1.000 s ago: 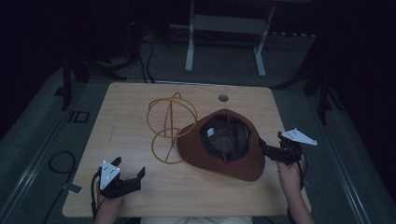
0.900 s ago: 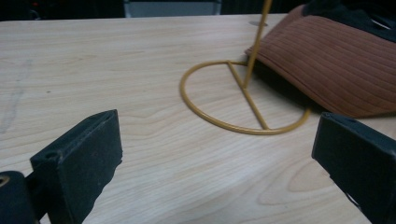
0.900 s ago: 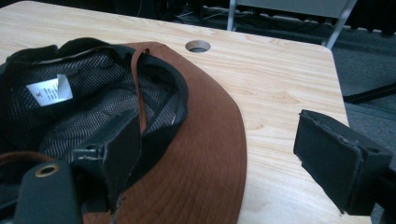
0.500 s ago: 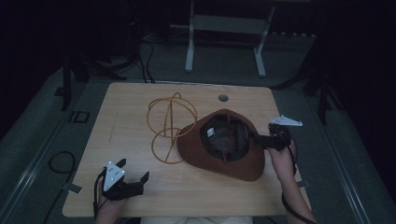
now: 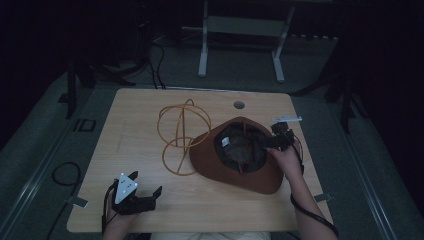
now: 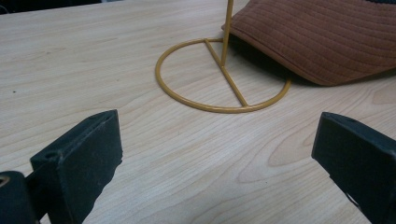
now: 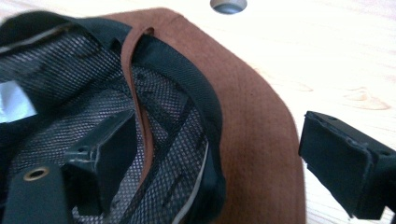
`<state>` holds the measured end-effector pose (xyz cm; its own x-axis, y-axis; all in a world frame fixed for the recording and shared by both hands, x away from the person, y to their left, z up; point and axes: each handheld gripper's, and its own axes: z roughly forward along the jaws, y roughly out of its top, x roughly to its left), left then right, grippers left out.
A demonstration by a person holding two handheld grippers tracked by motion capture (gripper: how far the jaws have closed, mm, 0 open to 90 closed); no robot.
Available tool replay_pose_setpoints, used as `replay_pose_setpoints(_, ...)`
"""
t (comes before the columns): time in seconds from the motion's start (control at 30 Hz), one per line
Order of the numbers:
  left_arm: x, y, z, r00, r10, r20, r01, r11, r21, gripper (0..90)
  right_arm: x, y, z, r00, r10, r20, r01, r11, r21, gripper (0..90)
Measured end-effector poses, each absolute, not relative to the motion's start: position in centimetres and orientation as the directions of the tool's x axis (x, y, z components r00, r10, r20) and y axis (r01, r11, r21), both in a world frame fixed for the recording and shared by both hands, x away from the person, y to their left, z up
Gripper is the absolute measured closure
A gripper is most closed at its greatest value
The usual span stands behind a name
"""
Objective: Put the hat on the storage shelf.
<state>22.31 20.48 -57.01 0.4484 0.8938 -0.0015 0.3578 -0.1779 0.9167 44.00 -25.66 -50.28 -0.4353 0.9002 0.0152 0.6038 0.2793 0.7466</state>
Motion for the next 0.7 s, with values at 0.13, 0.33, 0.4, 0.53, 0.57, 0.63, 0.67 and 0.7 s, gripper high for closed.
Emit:
replay_pose_setpoints(0.13,22.3,20.4,-57.0,0.454,0.891,-0.004,0.359,-0.179,0.916,2.4,45.0,-24.8,-51.3,-0.416,0.909,-0.043,0.627,0.320,0.710,13.3)
replay_pose_setpoints(0.33,22.3,20.4,-57.0,0.457,0.890,-0.007,0.360,-0.177,0.916,4.7,45.9,-24.0,-52.3,-0.415,0.904,-0.098,0.645,0.369,0.670,24.9)
replay_pose_setpoints(0.4,22.3,20.4,-57.0,0.459,0.889,-0.007,0.359,-0.178,0.916,4.7,46.3,-23.6,-52.8,-0.433,0.896,-0.096,0.662,0.389,0.641,33.9)
replay_pose_setpoints(0.53,22.3,20.4,-57.1,0.458,0.889,-0.010,0.365,-0.178,0.914,4.7,46.2,-22.7,-53.5,-0.443,0.881,-0.168,0.643,0.443,0.625,43.5)
replay_pose_setpoints(0.57,22.3,20.4,-57.1,0.457,0.890,-0.009,0.365,-0.178,0.914,4.7,46.1,-22.4,-53.7,-0.429,0.881,-0.199,0.641,0.452,0.620,45.8)
replay_pose_setpoints(0.63,22.3,20.4,-57.1,0.459,0.888,-0.011,0.367,-0.179,0.913,4.7,46.1,-22.0,-53.8,-0.413,0.882,-0.228,0.642,0.460,0.613,50.7)
replay_pose_setpoints(0.67,22.3,20.4,-57.1,0.457,0.890,-0.008,0.367,-0.180,0.913,4.7,46.0,-21.9,-53.9,-0.401,0.882,-0.247,0.640,0.462,0.614,54.1)
replay_pose_setpoints(0.7,22.3,20.4,-57.1,0.458,0.889,-0.009,0.367,-0.180,0.913,4.7,46.0,-21.8,-54.0,-0.388,0.885,-0.258,0.640,0.459,0.616,58.7)
